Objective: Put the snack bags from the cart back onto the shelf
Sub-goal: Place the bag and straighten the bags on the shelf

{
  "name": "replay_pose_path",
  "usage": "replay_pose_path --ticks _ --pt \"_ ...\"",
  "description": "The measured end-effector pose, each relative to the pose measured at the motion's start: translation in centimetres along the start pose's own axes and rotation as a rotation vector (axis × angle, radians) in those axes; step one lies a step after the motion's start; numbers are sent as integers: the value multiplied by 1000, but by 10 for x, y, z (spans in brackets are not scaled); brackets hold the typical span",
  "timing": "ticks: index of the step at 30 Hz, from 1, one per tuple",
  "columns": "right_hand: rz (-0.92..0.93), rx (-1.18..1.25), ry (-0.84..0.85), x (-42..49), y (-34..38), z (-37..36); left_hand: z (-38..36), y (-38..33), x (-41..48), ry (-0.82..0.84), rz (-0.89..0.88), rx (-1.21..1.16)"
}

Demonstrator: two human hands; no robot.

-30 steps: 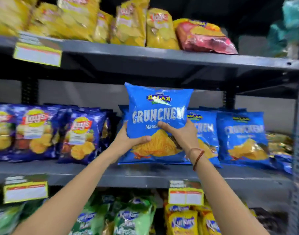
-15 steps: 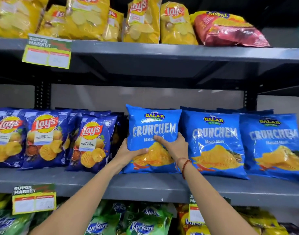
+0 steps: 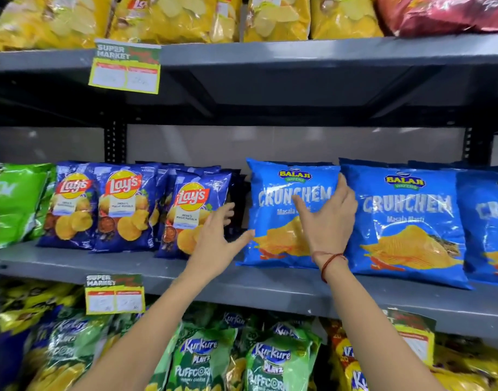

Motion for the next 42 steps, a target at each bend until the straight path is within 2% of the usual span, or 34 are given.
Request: replay_pose_path --ticks 2,4,8,10,12,16,26,34,42 --pt "134 26 -40 -13 38 0 35 -9 -16 -72 -161 223" --pt "160 167 131 -27 65 -28 64 -8 -29 -122 -231 445" --pt "-30 378 599 -72 90 -111 106 29 -45 -120 -109 629" --pt "-113 374 740 -97 91 -142 117 53 -50 -74 -24 668" --pt "-195 379 802 -114 87 -164 124 73 -54 -26 36 682" --pt "-237 320 842 -133 81 -190 129 98 -59 23 90 681" --pt "-66 333 760 -138 108 -207 132 91 -64 -106 -90 668" --pt "20 164 754 -138 110 -206 133 90 -66 -155 -127 664" --pt "-15 106 702 -136 104 -187 131 90 -68 -145 -114 675"
Point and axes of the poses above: each hand's wrist, its own x-axis towards the middle knuckle, its own z-axis out of the back of the hand, y = z × x, the point moved 10 cm from there along x, towards the middle knuckle, and after that the axes turned 2 degrees about -x, right-handed, at the moved point
